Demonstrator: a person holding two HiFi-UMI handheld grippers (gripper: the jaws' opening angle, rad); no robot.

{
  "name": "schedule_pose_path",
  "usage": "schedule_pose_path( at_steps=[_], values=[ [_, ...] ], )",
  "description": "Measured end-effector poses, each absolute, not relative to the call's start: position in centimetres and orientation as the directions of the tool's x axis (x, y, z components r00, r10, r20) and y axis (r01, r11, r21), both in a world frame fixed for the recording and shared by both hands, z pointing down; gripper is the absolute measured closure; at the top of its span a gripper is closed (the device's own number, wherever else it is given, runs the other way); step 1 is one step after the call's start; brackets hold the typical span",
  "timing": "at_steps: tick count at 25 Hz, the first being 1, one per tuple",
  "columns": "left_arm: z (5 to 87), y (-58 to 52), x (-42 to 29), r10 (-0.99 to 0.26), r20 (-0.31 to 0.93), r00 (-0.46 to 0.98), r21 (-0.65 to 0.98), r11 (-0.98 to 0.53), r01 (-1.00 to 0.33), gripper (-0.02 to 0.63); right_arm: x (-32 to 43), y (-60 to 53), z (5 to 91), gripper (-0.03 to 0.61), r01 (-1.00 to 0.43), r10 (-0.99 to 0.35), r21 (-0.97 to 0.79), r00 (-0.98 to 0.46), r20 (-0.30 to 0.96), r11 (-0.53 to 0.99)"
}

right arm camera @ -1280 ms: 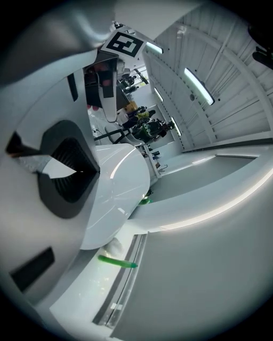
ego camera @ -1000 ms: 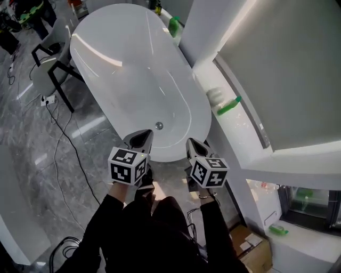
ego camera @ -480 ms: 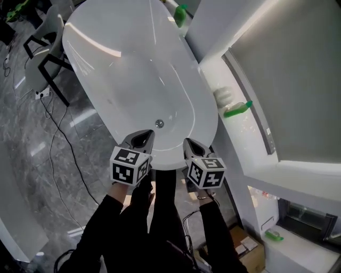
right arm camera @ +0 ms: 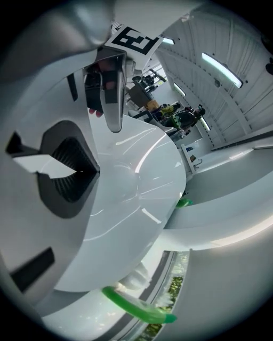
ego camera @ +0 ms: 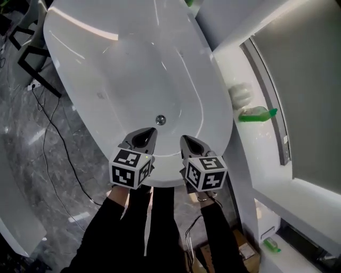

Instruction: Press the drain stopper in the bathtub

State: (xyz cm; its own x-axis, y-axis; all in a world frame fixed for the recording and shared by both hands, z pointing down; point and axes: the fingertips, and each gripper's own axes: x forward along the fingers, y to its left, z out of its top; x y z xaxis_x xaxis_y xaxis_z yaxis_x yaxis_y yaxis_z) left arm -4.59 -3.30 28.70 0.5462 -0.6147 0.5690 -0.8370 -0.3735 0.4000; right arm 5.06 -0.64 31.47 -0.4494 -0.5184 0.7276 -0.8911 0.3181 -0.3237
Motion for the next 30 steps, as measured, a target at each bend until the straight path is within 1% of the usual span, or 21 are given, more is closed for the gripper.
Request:
schedule_pose_path(
  at_steps=[8, 17, 24, 30],
  values=[
    [36.6, -6.7, -3.1, -0.583, 0.632, 0.511, 0.416, -0.301, -0.858, 0.606, 6.4, -4.5, 39.5, 0.577, -0.889, -0.445, -0.357, -0.453, 0.772, 0.286],
    [46.0, -9.4, -3.2, -0.546, 0.7, 0.46, 0.405, -0.227, -0.886, 0.606, 5.3, -7.3, 47.7, 0.577, -0.871, -0.361, -0.384, -0.48, 0.8, 0.308],
    [51.5, -10.0, -2.5, -0.487, 0.746, 0.454, 0.425, -0.178, -0.888, 0.606, 5.1, -7.6, 52.4, 0.577, -0.872, -0.314, -0.377, -0.469, 0.825, 0.311],
    [55.5, -9.5, -2.4, -0.444, 0.78, 0.442, 0.424, -0.144, -0.894, 0.606, 5.5, -8.0, 55.7, 0.577, -0.878, -0.29, -0.386, -0.462, 0.838, 0.283]
  ],
)
